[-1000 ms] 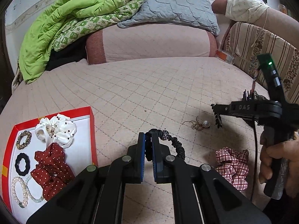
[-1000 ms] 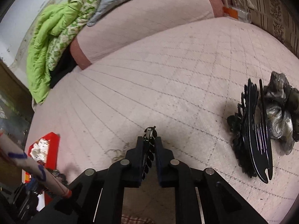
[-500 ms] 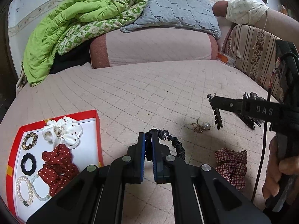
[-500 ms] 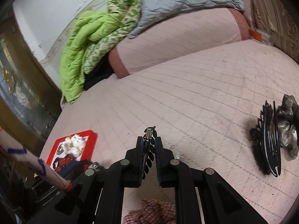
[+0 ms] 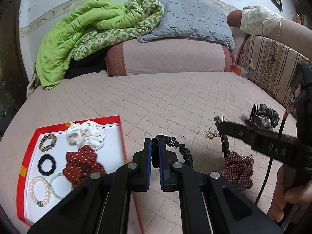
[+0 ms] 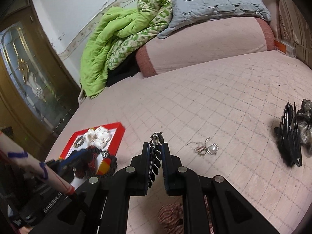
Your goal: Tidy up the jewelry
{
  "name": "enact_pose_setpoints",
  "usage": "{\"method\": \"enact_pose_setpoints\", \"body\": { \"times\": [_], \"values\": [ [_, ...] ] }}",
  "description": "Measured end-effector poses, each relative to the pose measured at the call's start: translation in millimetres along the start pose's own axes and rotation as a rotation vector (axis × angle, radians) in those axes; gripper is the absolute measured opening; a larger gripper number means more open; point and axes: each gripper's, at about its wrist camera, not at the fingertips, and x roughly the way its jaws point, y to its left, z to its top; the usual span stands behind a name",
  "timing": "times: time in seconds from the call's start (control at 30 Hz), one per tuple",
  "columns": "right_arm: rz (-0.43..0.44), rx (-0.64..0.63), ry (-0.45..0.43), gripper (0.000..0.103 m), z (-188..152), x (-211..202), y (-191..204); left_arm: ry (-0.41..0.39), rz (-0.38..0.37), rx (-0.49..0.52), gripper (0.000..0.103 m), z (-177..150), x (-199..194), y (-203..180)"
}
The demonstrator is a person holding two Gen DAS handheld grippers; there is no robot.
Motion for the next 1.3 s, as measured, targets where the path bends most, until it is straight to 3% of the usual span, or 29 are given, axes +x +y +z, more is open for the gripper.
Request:
{"method": "enact_pose_setpoints", "body": {
  "times": [0.63,0.97,1.3],
  "values": [
    [0.102,-0.038,0.059,0.013,-40.0,-10.5,63.6,-0.023,0.076,-0.107,0.006,-29.3,-53.9,66.7],
    [0.183,-0.123,0.126,0.013,-49.8,8.8,128.5,0.052,0.089,-0.227,0.006,-56.1,-42.4,123.6],
    [0.200,-0.128,0.254,0.013,-66.5,62.1,153.8,0.149,0.100,-0.283,0.006,-75.2,-19.1,145.0]
  ]
}}
